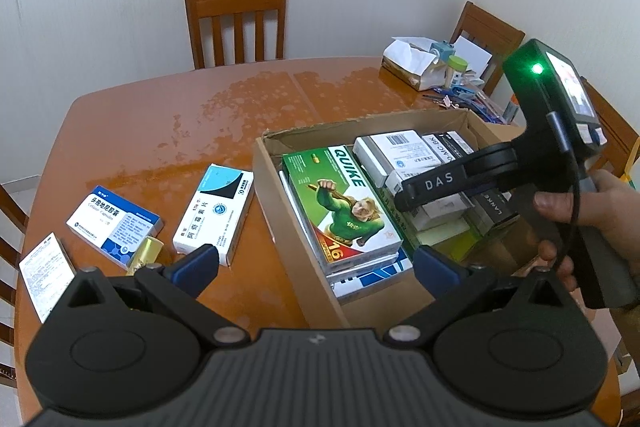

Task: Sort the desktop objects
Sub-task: 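Lower the tablet box into the cardboard box and open the right gripper, then raise the open right gripper and swing it back over the table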

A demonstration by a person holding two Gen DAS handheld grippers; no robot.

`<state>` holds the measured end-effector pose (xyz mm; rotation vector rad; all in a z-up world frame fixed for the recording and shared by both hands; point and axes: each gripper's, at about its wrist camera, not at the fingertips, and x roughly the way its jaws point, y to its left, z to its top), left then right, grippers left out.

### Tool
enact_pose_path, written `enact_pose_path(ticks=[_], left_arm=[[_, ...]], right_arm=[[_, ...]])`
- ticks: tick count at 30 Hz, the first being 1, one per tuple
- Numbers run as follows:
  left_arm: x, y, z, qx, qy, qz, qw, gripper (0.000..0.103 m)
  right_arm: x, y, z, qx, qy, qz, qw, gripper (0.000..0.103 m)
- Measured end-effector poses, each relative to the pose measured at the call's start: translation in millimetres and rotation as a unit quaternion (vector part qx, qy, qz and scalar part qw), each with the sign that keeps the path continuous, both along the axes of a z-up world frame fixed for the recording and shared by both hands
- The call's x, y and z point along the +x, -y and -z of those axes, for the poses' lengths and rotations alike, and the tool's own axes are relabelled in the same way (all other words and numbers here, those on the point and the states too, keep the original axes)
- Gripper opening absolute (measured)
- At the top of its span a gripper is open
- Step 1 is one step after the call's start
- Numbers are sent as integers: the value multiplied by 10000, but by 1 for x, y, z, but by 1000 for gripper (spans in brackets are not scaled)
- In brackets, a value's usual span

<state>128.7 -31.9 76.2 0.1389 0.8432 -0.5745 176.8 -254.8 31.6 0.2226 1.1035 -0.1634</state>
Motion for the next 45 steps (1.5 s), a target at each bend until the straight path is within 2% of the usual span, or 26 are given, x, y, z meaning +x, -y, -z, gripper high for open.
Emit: enact_pose_path(ticks=[10, 17, 21, 24, 28, 36, 45], left_arm=[[-1, 2, 1, 14, -21, 32, 10000, 103], [-1, 0, 1, -2, -1, 23, 10000, 103], [-2, -2, 1, -2, 5, 1, 10000, 103], [-1, -2, 2, 1, -7, -12, 10000, 103], [-3, -2, 2, 24, 4, 1, 10000, 103], [-1, -5, 2, 59, 1, -74, 10000, 103], [1, -5, 4, 80, -13, -107, 9999, 103]], right_arm=[[5, -4, 1, -107, -42, 80, 9999, 91], [-1, 2, -11, 91, 132, 230, 9996, 91], [-12, 15, -26, 697, 321, 307, 9966, 96], [-19, 24, -28, 1538, 270, 287, 9873, 96], [-20, 21, -16, 2194, 68, 257, 9753, 96], [-11, 5, -3, 2294, -110, 221, 9730, 96], [-7, 10, 2, 2241, -161, 257, 9741, 96]])
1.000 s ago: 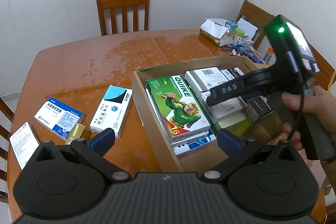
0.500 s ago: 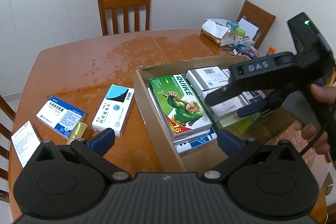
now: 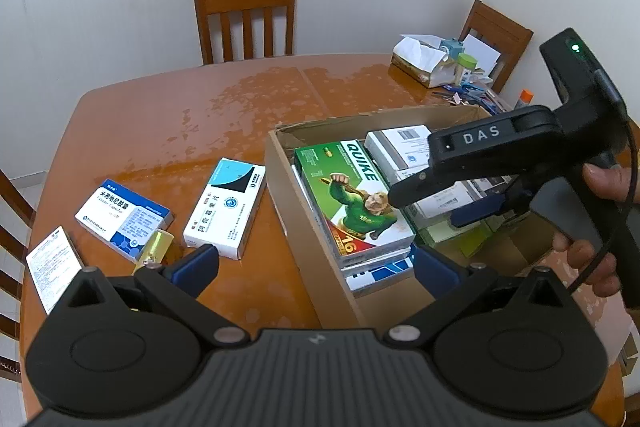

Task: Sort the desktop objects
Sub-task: 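Raise the open right gripper and swing it back over the table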

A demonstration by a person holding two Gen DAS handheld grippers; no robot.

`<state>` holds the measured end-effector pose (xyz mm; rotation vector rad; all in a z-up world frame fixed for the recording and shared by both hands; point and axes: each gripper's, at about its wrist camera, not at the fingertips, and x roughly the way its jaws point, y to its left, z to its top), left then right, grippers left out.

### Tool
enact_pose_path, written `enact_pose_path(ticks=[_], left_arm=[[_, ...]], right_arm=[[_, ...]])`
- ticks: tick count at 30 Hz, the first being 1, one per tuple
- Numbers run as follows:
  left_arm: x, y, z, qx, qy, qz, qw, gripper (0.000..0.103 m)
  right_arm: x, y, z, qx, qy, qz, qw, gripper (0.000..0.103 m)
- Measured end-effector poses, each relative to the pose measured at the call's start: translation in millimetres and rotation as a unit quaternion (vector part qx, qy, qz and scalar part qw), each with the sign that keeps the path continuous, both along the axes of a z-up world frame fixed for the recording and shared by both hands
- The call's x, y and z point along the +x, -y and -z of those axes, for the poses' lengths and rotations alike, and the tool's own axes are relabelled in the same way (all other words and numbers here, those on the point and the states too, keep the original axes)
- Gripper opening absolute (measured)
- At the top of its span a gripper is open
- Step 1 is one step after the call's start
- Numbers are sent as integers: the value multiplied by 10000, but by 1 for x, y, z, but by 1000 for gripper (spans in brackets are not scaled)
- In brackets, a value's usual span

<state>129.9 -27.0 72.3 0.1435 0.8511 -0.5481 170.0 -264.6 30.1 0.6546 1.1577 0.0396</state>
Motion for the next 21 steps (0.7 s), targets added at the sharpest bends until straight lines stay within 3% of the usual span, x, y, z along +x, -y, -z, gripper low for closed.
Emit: enact_pose_path(ticks=[8, 21], left_arm=[[4, -14, 1, 215, 226, -203, 9993, 103], [37, -91, 15, 713, 583, -1259, 9878, 103]], right_arm=[[-12, -2, -21, -282, 349, -56, 9990, 96], [-24, -34, -49, -519, 713, -421, 9952, 96]])
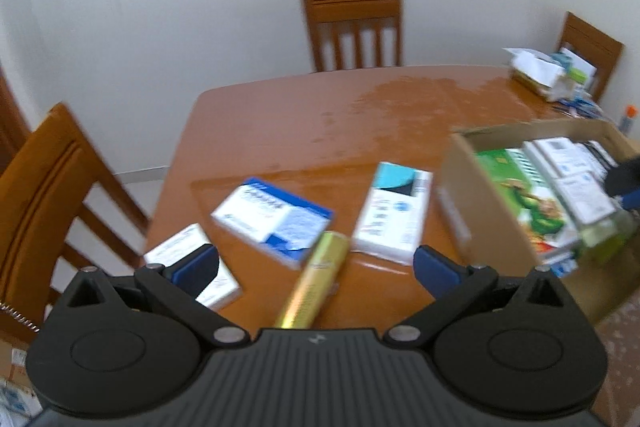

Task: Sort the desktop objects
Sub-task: 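Raise the open right gripper and swing it back over the table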

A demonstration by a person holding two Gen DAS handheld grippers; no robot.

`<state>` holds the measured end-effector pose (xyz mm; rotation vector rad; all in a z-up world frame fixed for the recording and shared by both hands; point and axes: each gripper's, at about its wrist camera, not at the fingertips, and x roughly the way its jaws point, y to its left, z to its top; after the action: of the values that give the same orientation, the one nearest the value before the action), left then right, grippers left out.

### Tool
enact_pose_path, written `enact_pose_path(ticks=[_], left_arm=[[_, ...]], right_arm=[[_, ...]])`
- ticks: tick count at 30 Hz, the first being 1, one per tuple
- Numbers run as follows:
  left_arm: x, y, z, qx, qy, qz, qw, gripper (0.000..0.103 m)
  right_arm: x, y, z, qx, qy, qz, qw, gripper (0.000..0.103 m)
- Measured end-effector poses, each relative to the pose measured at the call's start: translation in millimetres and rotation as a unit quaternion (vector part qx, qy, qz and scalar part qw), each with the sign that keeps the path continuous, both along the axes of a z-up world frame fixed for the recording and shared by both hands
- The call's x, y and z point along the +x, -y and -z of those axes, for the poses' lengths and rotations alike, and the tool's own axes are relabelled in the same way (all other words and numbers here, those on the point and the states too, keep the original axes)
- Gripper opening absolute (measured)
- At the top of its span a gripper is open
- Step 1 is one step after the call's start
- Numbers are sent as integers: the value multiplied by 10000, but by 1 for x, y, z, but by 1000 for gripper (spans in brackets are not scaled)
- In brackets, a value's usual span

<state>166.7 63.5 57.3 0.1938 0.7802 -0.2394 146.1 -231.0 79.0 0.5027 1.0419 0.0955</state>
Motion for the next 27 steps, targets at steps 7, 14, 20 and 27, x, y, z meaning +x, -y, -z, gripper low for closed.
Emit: enact_pose_path(ticks=[7, 14, 20, 27], left_arm=[[7, -21, 8, -64, -1, -383, 9992, 103], [6, -28, 18, -140, 89, -378, 9991, 103], [15, -31, 25, -38, -74, -501, 9987, 103], [22, -36, 32, -69, -197, -650, 9977, 103]], right_arm=[[0, -8, -2, -31, 18, -78, 10000, 96], [2, -14, -4, -68, 11, -138, 9999, 96], [5, -19, -4, -94, -9, -200, 9998, 96], [7, -25, -6, -110, -4, -274, 9996, 96]])
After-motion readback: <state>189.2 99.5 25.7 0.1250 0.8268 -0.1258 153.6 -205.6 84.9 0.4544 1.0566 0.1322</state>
